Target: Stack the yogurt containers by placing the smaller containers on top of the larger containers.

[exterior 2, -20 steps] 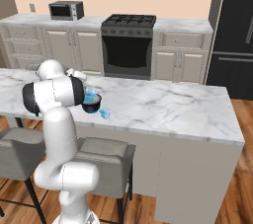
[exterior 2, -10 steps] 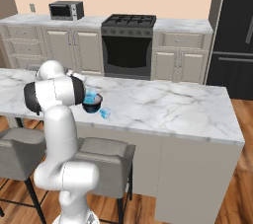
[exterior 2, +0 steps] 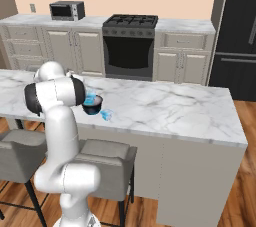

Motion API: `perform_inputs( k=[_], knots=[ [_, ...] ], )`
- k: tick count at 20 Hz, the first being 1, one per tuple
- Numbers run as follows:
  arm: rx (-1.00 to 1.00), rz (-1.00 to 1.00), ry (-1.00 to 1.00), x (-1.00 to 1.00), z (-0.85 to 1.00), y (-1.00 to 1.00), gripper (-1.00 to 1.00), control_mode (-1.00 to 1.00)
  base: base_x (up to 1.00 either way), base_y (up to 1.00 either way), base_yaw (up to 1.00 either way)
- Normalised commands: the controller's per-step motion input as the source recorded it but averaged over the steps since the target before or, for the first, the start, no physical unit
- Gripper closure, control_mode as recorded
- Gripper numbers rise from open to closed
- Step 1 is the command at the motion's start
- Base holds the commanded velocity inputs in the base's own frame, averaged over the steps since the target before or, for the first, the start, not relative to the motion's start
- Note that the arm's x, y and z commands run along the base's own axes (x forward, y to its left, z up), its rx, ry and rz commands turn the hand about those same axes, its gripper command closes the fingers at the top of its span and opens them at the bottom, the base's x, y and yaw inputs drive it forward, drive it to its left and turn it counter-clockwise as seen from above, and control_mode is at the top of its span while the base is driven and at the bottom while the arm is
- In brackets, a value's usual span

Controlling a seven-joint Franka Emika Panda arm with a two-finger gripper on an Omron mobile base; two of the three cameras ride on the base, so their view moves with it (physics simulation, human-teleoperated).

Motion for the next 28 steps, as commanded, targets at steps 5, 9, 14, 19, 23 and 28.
perform_inputs(
  k=[5, 9, 14, 19, 23, 28],
  knots=[
    [0.00, 0.00, -0.01, 0.00, 0.04, 0.00, -1.00, -1.00, 0.00, 0.00, 0.00],
    [0.00, 0.00, -0.03, -0.08, 0.33, 0.00, -1.00, -1.00, 0.00, 0.00, 0.00],
    [0.01, 0.00, -0.02, -0.70, 0.33, -0.01, -1.00, -1.00, 0.00, 0.00, 0.00],
    [0.20, -0.03, -0.19, -1.00, 0.01, -0.37, -1.00, -1.00, 0.00, 0.00, 0.00],
    [0.14, -0.01, -0.18, -0.82, 0.25, -0.72, -1.00, -1.00, 0.00, 0.00, 0.00],
    [0.12, 0.02, -0.08, -0.64, 0.48, -0.86, -1.00, -1.00, 0.00, 0.00, 0.00]
  ],
)
